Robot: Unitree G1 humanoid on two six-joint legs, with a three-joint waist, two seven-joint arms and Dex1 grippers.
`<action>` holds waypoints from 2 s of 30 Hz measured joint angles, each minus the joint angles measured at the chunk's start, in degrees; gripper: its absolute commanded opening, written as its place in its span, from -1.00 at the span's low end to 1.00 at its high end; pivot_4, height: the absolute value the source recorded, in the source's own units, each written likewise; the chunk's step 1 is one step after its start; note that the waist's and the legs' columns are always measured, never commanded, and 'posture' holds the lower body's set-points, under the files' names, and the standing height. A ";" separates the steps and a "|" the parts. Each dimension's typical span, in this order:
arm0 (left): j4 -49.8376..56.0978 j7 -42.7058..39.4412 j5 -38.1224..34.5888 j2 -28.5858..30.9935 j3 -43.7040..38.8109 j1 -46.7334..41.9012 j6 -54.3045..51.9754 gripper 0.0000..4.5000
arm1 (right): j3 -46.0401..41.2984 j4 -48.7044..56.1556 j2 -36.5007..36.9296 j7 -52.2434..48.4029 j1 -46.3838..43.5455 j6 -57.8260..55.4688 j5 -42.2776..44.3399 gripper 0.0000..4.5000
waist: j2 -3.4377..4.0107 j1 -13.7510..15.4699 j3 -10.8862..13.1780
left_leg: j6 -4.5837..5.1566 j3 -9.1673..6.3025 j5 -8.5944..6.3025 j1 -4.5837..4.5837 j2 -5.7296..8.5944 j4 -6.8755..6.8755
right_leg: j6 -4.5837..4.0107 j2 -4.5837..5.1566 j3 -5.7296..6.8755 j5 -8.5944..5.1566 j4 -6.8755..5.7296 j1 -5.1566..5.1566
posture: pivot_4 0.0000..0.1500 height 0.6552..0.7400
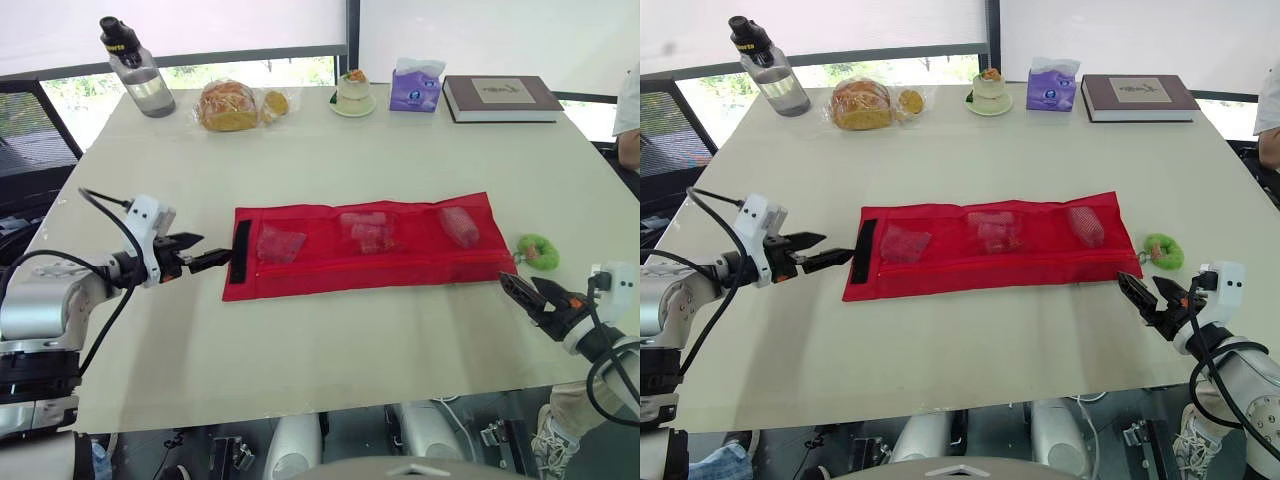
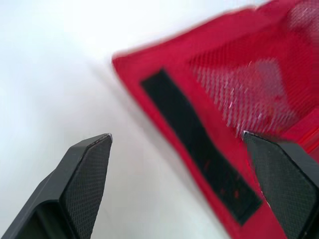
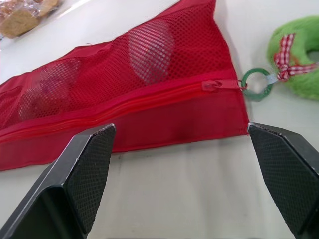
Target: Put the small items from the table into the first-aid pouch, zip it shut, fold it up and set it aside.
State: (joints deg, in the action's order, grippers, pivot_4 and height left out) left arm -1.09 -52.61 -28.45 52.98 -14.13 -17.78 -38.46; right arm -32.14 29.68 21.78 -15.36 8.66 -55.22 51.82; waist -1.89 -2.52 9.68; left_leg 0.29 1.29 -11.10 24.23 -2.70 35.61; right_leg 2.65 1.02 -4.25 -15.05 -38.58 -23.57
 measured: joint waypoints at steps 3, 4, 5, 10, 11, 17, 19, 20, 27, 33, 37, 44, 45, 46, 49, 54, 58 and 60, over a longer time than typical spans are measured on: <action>7.72 -3.60 -2.31 0.01 0.07 -3.63 2.57 0.98 | 1.31 -1.52 -3.00 3.21 -1.07 -2.22 3.66 1.00 | 0.01 0.29 -0.01 | 0.00 -0.06 0.00 0.23 -0.01 0.04 | -0.13 0.01 0.16 0.08 0.09 -0.05 | 1.00 1.00; 9.52 -4.21 -3.09 0.01 0.14 -4.59 2.62 0.98 | 1.85 -1.77 -3.54 4.32 -1.62 -2.68 4.72 1.00 | 0.05 0.25 0.00 | 0.00 -0.06 0.00 0.27 0.01 0.04 | -0.09 0.01 0.16 0.10 0.10 -0.07 | 1.00 1.00; 10.50 -4.64 -3.49 0.01 0.20 -4.95 2.63 0.98 | 1.94 -1.93 -3.93 5.13 -2.09 -2.93 5.26 1.00 | 0.07 0.25 0.00 | 0.00 -0.07 0.00 0.29 0.02 0.04 | -0.04 0.00 0.17 0.13 0.12 -0.07 | 1.00 1.00; 16.59 -6.37 -6.27 -0.81 3.10 -6.10 1.57 0.98 | 1.16 -4.06 -6.76 13.46 -5.64 -3.19 9.29 1.00 | 0.03 0.00 -0.02 | 0.00 -0.18 0.00 0.38 0.12 0.13 | 0.10 -0.14 0.27 0.20 0.18 -0.06 | 1.00 1.00; 17.62 -6.52 -7.03 -0.82 3.53 -6.43 1.14 0.98 | 0.81 -4.56 -7.45 14.99 -6.30 -3.17 10.35 1.00 | 0.02 0.00 -0.03 | 0.00 -0.21 0.00 0.39 0.11 0.17 | 0.10 -0.15 0.29 0.20 0.18 -0.05 | 1.00 1.00; 23.20 -7.16 -11.48 -1.72 5.20 -8.09 -1.53 0.98 | -0.60 -7.86 -12.88 22.47 -9.46 -0.19 16.86 1.00 | 0.03 -0.07 -0.02 | 0.01 -0.19 0.00 0.42 0.02 0.54 | 0.28 -0.23 0.24 0.10 0.13 0.01 | 1.00 1.00; 25.34 -6.83 -12.84 -3.00 6.38 -7.90 -2.64 0.98 | -0.85 -9.03 -14.12 24.37 -10.20 1.64 19.08 1.00 | 0.03 -0.12 -0.02 | 0.01 -0.17 0.00 0.43 0.01 0.60 | 0.27 -0.23 0.22 0.11 0.10 0.02 | 1.00 1.00; 25.79 -6.77 -13.30 -3.16 6.77 -7.86 -2.79 0.98 | -0.84 -9.38 -14.36 24.80 -10.44 2.12 19.64 1.00 | 0.03 -0.14 -0.02 | 0.01 -0.17 0.00 0.43 0.01 0.60 | 0.27 -0.23 0.22 0.11 0.10 0.02 | 1.00 1.00; 28.81 -5.66 -14.60 -4.23 8.15 -6.47 -3.62 0.98 | 0.01 -12.49 -16.75 27.91 -12.80 8.07 22.82 1.00 | 0.06 -0.18 -0.01 | 0.01 -0.20 0.00 0.44 0.00 0.60 | 0.33 -0.28 0.21 0.16 0.07 0.00 | 1.00 1.00; 29.05 -5.70 -14.63 -4.24 8.15 -6.47 -3.59 1.00 | 2.40 -15.19 -16.58 27.27 -13.93 11.70 21.71 0.38 | 0.11 -0.09 0.02 | 0.01 -0.20 0.00 0.45 0.01 0.60 | 0.32 -0.28 0.21 0.16 0.07 0.00 | 1.00 1.00; 29.04 -5.81 -14.62 -4.23 8.16 -6.48 -3.59 1.00 | 2.97 -15.55 -16.56 26.26 -13.90 13.87 21.64 -0.55 | 0.19 -0.01 0.07 | 0.01 -0.21 0.00 0.48 0.03 0.60 | 0.34 -0.28 0.21 0.23 0.07 -0.01 | 1.00 1.00; 28.83 -6.37 -14.31 -5.41 9.30 -6.92 -2.01 1.00 | 3.15 -14.85 -14.04 23.17 -11.51 14.63 22.64 -0.97 | 0.20 0.22 0.07 | 0.01 -0.22 0.00 0.50 0.08 0.61 | 0.21 -0.24 0.21 0.28 0.07 0.00 | 1.00 1.00; 28.65 -6.46 -13.84 -5.56 9.90 -7.31 -1.38 1.00 | 3.15 -14.73 -13.19 22.39 -10.86 14.61 22.70 -0.97 | 0.21 0.25 0.08 | 0.01 -0.22 0.00 0.51 0.11 0.61 | 0.21 -0.22 0.21 0.28 0.07 0.00 | 1.00 1.00; 28.50 -6.69 -13.22 -5.83 10.40 -7.90 -0.46 1.00 | 3.15 -14.50 -11.76 21.15 -10.12 14.61 22.69 -0.97 | 0.23 0.27 0.09 | 0.01 -0.21 0.00 0.51 0.14 0.62 | 0.21 -0.20 0.21 0.28 0.07 0.00 | 1.00 1.00; 27.74 -7.36 -12.26 -6.11 10.71 -9.42 1.35 1.00 | 4.09 -13.10 -8.06 14.64 -9.01 17.72 17.77 -0.97 | 0.29 0.18 0.13 | 0.01 -0.19 0.00 0.49 0.16 0.63 | 0.34 -0.21 0.18 0.21 0.07 0.00 | 1.00 1.00; 25.82 -8.34 -12.10 -6.44 11.15 -11.66 2.65 1.00 | 6.52 -7.69 -0.90 3.33 -7.97 24.14 7.99 -0.97 | 0.35 0.17 0.15 | 0.01 -0.22 0.00 0.49 0.15 0.63 | 0.45 -0.24 0.20 0.19 0.06 0.00 | 1.00 1.00; 23.96 -8.50 -11.22 -6.70 11.38 -12.05 3.50 1.00 | 12.83 -4.46 7.12 -4.52 -7.70 24.37 -0.20 -0.97 | 0.35 0.09 0.15 | 0.01 -0.21 0.00 0.49 0.14 0.64 | 0.45 -0.25 0.19 0.19 0.06 0.00 | 1.00 1.00; 23.58 -8.52 -11.00 -6.77 11.43 -12.33 3.88 1.00 | 16.71 -3.88 10.49 -7.26 -9.37 24.25 -3.57 -0.97 | 0.35 0.04 0.15 | 0.01 -0.20 0.01 0.48 0.13 0.69 | 0.46 -0.26 0.18 0.20 0.04 0.00 | 1.00 1.00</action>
State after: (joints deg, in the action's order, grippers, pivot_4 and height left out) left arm 22.49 -61.14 -39.45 46.21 -2.70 -30.11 -34.58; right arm -15.43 25.80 32.28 -22.63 -0.71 -30.97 48.25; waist -1.53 -2.48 9.83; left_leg 0.30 1.10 -11.09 24.71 -2.57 36.30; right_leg 3.10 0.76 -4.08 -14.85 -38.55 -23.58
